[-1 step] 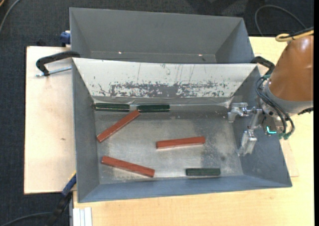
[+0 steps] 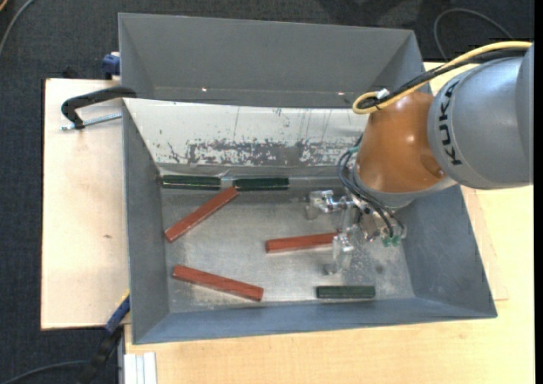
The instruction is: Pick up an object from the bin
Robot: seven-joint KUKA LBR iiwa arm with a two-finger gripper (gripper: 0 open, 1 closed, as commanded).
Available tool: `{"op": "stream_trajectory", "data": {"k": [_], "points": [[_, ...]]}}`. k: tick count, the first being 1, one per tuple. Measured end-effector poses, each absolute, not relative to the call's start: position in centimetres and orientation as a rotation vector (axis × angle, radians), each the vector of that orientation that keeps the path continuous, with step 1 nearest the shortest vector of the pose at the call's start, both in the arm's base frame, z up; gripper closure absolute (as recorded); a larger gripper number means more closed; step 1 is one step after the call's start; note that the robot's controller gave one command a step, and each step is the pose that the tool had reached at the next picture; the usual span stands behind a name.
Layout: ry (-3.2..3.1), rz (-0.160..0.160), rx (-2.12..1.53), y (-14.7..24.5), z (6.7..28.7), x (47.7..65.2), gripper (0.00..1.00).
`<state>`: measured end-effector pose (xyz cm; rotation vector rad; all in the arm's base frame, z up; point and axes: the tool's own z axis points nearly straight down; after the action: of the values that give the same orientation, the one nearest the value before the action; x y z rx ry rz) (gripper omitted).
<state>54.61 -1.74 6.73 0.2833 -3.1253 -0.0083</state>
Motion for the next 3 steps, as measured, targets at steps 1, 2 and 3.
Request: {"op": "stream_trajectory", "data": {"k": [1, 2, 3], "points": [[-3.143, -0.002, 0.203, -0.3, 10.3, 54.5, 0.00], [-3.141, -0.002, 0.082, -0.4, 10.1, 53.1, 0.00], [-3.137, -0.003, 0.120, 0.9, 6.9, 53.2, 0.00]]}}
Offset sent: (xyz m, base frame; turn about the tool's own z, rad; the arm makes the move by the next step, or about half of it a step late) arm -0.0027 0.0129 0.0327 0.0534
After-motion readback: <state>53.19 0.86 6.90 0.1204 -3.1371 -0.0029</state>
